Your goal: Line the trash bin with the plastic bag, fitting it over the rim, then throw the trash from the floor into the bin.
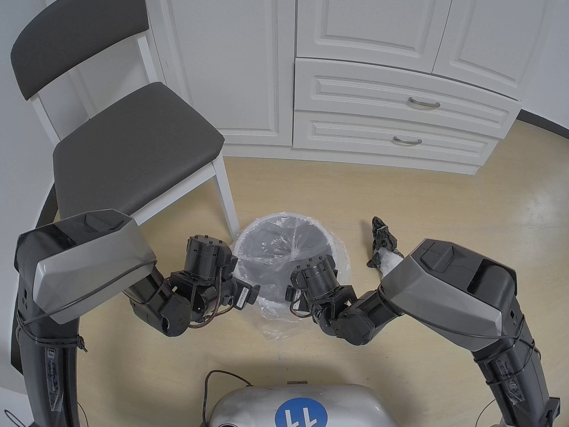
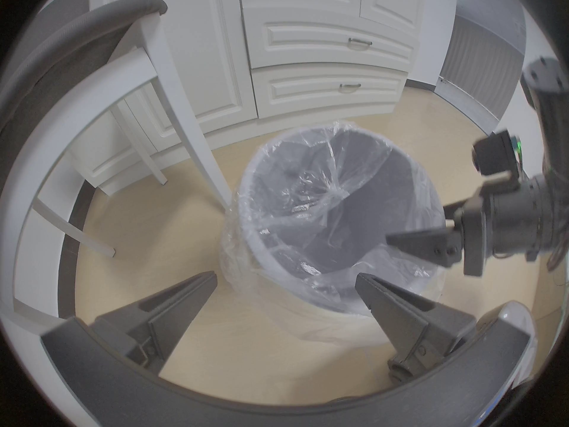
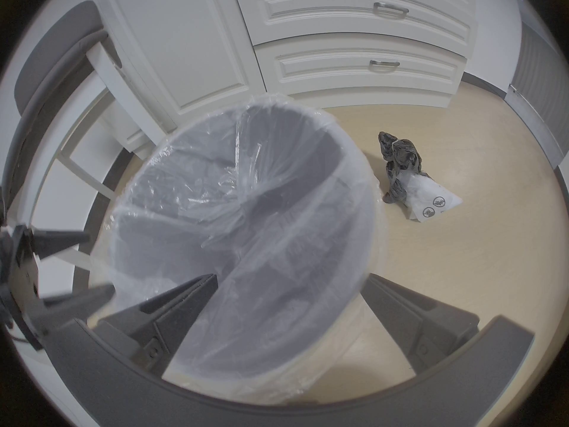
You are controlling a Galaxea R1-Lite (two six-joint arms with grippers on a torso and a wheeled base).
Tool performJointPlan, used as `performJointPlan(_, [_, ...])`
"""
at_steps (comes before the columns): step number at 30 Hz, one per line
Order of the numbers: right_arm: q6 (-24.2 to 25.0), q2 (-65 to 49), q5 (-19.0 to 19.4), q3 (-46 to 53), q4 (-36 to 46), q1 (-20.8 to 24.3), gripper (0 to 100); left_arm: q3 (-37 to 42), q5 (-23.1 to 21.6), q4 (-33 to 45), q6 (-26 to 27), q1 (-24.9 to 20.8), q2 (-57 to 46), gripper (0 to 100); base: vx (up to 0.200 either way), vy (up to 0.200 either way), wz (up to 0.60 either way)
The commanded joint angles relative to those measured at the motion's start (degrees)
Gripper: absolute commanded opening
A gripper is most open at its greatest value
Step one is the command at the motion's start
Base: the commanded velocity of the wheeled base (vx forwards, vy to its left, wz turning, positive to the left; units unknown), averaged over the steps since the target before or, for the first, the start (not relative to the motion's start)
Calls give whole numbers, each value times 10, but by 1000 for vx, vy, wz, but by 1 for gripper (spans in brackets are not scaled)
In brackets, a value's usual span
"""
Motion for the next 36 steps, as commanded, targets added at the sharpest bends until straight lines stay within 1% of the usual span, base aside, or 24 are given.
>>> performJointPlan(1, [-8,-32,1,41,3,13,100,-18,1,-12,-4,5,11,100,0,0,0])
performJointPlan(6, [-41,-77,1,88,0,24,100,-37,5,-31,-9,4,45,100,0,0,0])
performJointPlan(10, [-41,-91,1,90,-7,27,100,-42,5,-38,-9,2,57,100,0,0,0])
performJointPlan(13, [-34,-86,3,81,-12,22,100,-41,5,-38,-10,0,58,100,0,0,0])
performJointPlan(15, [-33,-70,3,67,-38,18,100,-36,5,-38,-9,-1,57,100,0,0,0])
performJointPlan(16, [-33,-49,0,55,-64,14,100,-34,5,-38,-9,-1,54,100,0,0,0])
performJointPlan(17, [-33,-46,0,53,-67,13,100,-33,5,-38,-9,-1,53,100,0,0,0])
performJointPlan(19, [-36,4,-9,27,-115,4,100,-20,2,-39,-5,-1,45,100,0,0,0])
performJointPlan(20, [-37,14,-15,22,-118,2,100,-15,1,-39,-3,-1,38,100,0,0,0])
performJointPlan(25, [-43,24,-18,16,-112,-6,100,18,-8,-37,1,0,-12,100,0,0,0])
performJointPlan(29, [-45,3,-19,23,-63,-8,100,41,-42,-37,15,5,-42,100,0,0,0])
performJointPlan(36, [-48,-46,-19,52,-51,-7,100,17,-47,-38,13,15,-16,100,0,0,0])
